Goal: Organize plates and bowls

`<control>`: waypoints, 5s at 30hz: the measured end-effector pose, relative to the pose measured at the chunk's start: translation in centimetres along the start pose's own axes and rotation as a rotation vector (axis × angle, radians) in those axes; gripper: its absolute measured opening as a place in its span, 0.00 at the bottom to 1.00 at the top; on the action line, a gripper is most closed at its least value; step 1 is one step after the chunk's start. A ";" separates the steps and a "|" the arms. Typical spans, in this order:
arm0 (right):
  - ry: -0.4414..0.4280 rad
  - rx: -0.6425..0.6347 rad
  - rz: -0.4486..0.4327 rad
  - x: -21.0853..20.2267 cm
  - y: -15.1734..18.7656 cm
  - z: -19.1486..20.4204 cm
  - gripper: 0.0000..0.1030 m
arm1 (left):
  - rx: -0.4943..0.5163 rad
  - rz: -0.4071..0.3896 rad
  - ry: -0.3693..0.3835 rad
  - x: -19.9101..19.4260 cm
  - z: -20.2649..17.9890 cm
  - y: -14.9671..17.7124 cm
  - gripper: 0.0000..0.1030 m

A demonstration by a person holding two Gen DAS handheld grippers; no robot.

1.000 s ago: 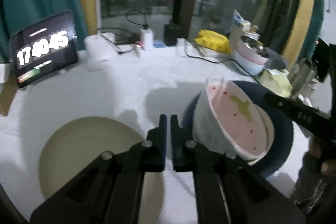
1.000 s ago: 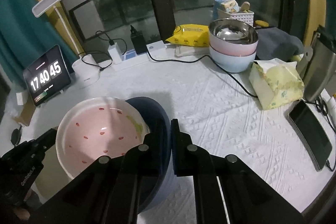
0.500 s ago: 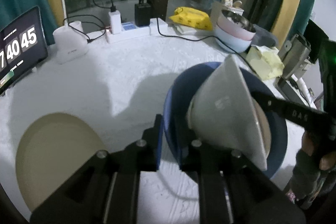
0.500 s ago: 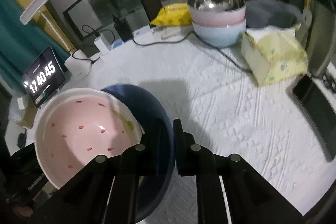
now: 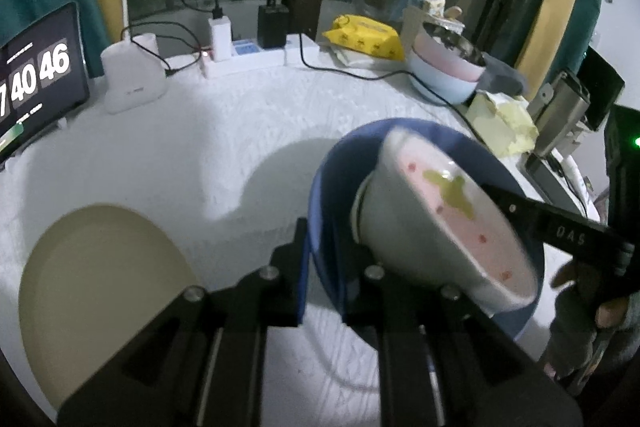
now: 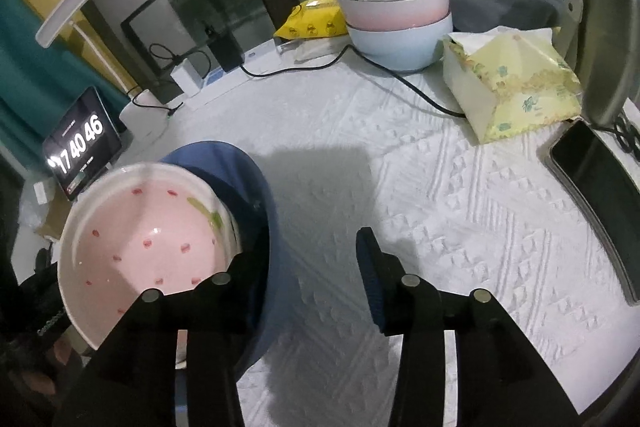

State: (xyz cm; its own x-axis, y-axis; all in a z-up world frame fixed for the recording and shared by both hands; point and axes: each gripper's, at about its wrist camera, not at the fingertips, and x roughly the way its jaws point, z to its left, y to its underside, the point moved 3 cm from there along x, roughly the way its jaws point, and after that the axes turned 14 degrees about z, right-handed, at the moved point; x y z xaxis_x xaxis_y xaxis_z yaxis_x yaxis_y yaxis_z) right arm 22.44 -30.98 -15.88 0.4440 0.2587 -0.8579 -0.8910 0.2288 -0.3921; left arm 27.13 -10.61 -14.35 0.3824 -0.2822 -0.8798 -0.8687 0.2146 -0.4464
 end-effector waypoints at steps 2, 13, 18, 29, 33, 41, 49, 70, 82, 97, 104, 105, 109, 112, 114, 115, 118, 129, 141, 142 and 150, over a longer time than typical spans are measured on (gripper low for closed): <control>-0.038 0.002 -0.003 0.1 0.0 0.3 0.27 | -0.009 -0.006 0.014 0.1 0.0 -0.1 0.09; -0.038 0.051 -0.022 -0.6 0.1 0.9 0.07 | -0.007 -0.010 0.052 -0.1 -0.4 0.0 0.08; -0.036 0.062 -0.042 -1.8 -0.1 0.5 0.07 | -0.002 -0.040 0.081 -1.1 -1.1 -0.3 0.08; -0.055 0.037 -0.090 -4.7 -0.9 2.4 0.07 | -0.006 -0.098 0.085 -4.6 -0.5 -1.1 0.08; -0.077 0.021 -0.096 -5.1 -1.2 3.8 0.07 | -0.020 -0.121 0.081 -6.1 0.6 -1.2 0.08; -0.091 -0.009 -0.094 -5.0 -1.8 6.7 0.07 | -0.060 -0.149 0.072 -7.4 3.2 -0.8 0.08; -0.116 -0.052 -0.075 -4.0 -2.1 10.4 0.07 | -0.110 -0.170 0.049 -8.9 6.6 0.1 0.08; -0.154 -0.192 0.046 2.1 -1.2 21.9 0.07 | -0.283 -0.161 -0.010 -10.5 18.0 4.5 0.08; -0.150 -0.210 0.117 5.7 -0.9 23.9 0.07 | -0.330 -0.114 -0.023 -8.9 20.8 5.5 0.08; -0.129 -0.211 0.126 6.8 -0.6 23.4 0.10 | -0.269 -0.131 -0.082 -8.5 20.7 5.1 0.14; -0.044 -0.223 0.061 5.8 -0.4 22.9 0.33 | -0.238 -0.133 -0.163 -9.0 20.1 5.4 0.21; -0.027 -0.227 0.034 5.3 -0.3 22.7 0.37 | -0.238 -0.140 -0.170 -9.2 20.0 5.6 0.25; -0.013 -0.236 0.002 4.2 -0.2 22.4 0.39 | -0.256 -0.170 -0.188 -10.3 20.0 6.2 0.41; 0.005 -0.245 -0.017 3.4 0.3 22.1 0.39 | -0.265 -0.191 -0.193 -11.1 20.0 6.6 0.49; 0.004 -0.246 -0.020 3.0 0.6 21.8 0.40 | -0.268 -0.201 -0.200 -11.5 19.9 6.9 0.52; 0.006 -0.247 -0.022 2.9 0.8 21.7 0.40 | -0.268 -0.207 -0.205 -11.8 19.7 7.1 0.52; 0.009 -0.253 -0.033 2.3 1.5 21.4 0.44 | -0.262 -0.230 -0.215 -12.6 19.2 7.7 0.64; 0.034 -0.289 -0.088 0.2 4.3 20.2 0.54 | -0.211 -0.298 -0.263 -14.3 16.4 10.2 0.87; 0.081 -0.280 -0.149 -2.1 7.2 17.5 0.54 | -0.168 -0.361 -0.226 -16.0 13.3 12.6 0.90; 0.084 -0.279 -0.156 -2.3 7.5 17.3 0.54 | -0.157 -0.360 -0.212 -16.1 13.0 12.8 0.90; 0.119 -0.288 -0.222 -5.0 9.4 16.2 0.54 | -0.132 -0.445 -0.218 -18.8 11.0 14.7 0.90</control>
State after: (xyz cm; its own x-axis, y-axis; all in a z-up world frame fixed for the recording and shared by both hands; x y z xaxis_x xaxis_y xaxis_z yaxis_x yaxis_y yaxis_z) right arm 13.38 -14.91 -9.95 0.6299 0.1175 -0.7677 -0.7723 -0.0101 -0.6352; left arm 10.64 8.07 -6.20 0.7691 -0.1146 -0.6287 -0.6334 -0.0057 -0.7738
